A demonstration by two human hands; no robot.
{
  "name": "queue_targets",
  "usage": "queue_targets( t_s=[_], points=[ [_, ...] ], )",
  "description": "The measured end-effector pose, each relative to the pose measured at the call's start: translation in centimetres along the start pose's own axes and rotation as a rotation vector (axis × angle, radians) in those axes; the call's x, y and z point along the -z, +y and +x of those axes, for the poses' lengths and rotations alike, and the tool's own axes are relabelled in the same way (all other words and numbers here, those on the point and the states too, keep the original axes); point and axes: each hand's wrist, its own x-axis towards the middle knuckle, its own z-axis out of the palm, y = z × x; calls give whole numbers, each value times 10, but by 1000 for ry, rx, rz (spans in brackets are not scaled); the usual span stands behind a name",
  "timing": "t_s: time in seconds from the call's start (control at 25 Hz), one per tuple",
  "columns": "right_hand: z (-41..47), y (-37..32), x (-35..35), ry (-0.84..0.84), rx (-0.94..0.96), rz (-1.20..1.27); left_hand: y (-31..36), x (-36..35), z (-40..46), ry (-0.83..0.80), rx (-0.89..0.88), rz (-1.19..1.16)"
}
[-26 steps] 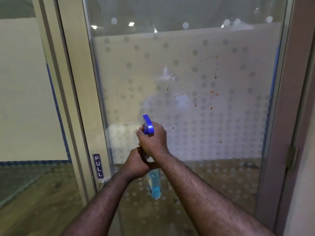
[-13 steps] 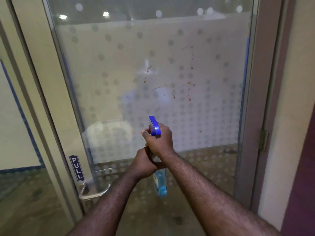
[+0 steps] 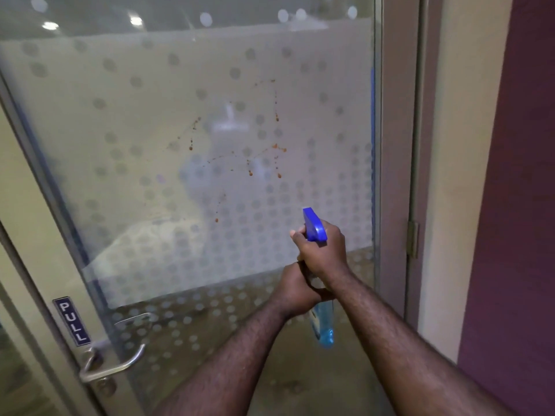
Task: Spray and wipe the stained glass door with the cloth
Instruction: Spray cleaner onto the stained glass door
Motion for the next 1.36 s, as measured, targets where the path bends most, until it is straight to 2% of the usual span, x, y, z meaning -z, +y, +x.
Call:
queue_targets(
  t_s=[0.28, 0.52, 0.72, 1.0, 1.24, 1.36],
  points=[
    [22, 24, 48, 24, -6, 2, 8, -46, 27, -92, -15, -84],
    [17, 40, 51, -67, 69, 89, -4, -56, 23, -16, -40, -48],
    [-8, 53, 15, -189, 97, 162, -36, -40, -10, 89, 61, -39],
    [-107, 44, -69, -470, 64, 318, -78, 16, -122, 351, 270, 49],
    [-223, 2, -118, -735, -10, 454, -77, 59, -256, 563, 473, 215],
    [-290, -28, -129, -868, -25, 517, -67, 72, -331, 669, 551, 227]
  ],
)
